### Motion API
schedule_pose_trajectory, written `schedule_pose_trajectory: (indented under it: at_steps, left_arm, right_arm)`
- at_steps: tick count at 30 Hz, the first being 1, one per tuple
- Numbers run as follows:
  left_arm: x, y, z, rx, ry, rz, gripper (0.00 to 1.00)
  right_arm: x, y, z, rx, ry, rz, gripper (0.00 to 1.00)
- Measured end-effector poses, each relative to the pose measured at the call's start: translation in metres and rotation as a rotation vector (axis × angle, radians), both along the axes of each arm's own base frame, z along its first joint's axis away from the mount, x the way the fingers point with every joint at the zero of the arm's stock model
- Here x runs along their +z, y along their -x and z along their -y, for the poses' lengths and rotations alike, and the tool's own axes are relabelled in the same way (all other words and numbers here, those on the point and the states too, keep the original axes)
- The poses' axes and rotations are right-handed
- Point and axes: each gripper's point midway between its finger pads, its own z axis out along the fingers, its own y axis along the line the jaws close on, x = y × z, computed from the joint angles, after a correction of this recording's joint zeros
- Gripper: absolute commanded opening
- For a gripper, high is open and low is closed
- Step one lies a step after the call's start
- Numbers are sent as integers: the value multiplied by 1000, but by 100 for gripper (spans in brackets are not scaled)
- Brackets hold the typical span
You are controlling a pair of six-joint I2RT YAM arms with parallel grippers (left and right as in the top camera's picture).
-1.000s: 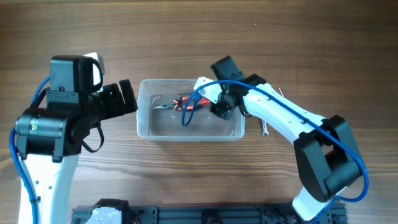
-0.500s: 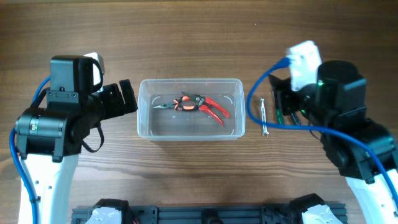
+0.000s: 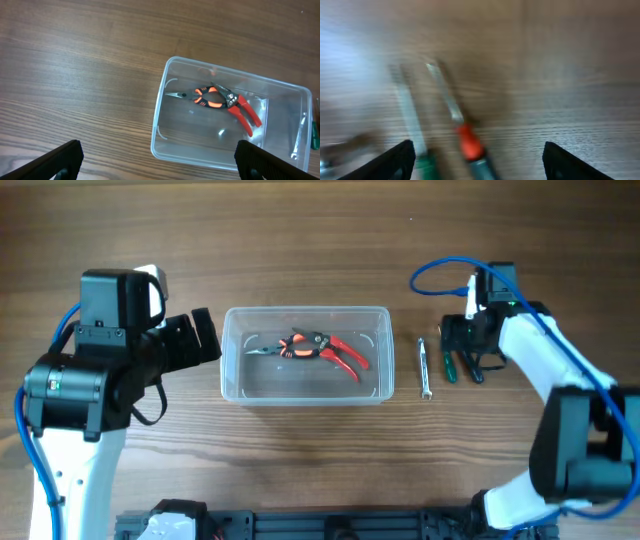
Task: Pack container
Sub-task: 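Grasp the red-and-black screwdriver with the right gripper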
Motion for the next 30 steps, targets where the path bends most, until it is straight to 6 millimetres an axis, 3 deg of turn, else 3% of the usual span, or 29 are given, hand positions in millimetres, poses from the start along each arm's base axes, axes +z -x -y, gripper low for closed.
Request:
schedule_pose_trajectory:
  at_steps: [4,8,10,12,13,15,18,20,26,28,30]
  left_arm:
    - [0,0,0,0,0,0,100]
    - [0,0,0,0,0,0,100]
    - [0,0,0,0,0,0,100]
    - [0,0,0,0,0,0,100]
    - [0,0,0,0,0,0,100]
    - [0,0,0,0,0,0,100]
    - [0,0,0,0,0,0,100]
    - [0,0,0,0,0,0,100]
    - [0,0,0,0,0,0,100]
    - [0,0,0,0,0,0,100]
    - [0,0,0,0,0,0,100]
  right_arm:
    - [-12,17,25,2,-53,-72,72]
    - [-13,26,24,49,-68,-104,67]
    - [-14,29,23,60,-71,-116,56]
    - [-14,30,23,70,-71,-122,33]
    - [-14,31,23,70,-73,-126,31]
    - [-16,32,22,67,-74,-126,37]
    - [-21,34,23,41,-68,-110,25]
    - [-21,34,25,20,-59,-98,5]
    - [-18,38,20,-20,-103,-116,4]
    - [1,36,14,-18,-139,-102,4]
    - [57,13,8,8,-151,47,4]
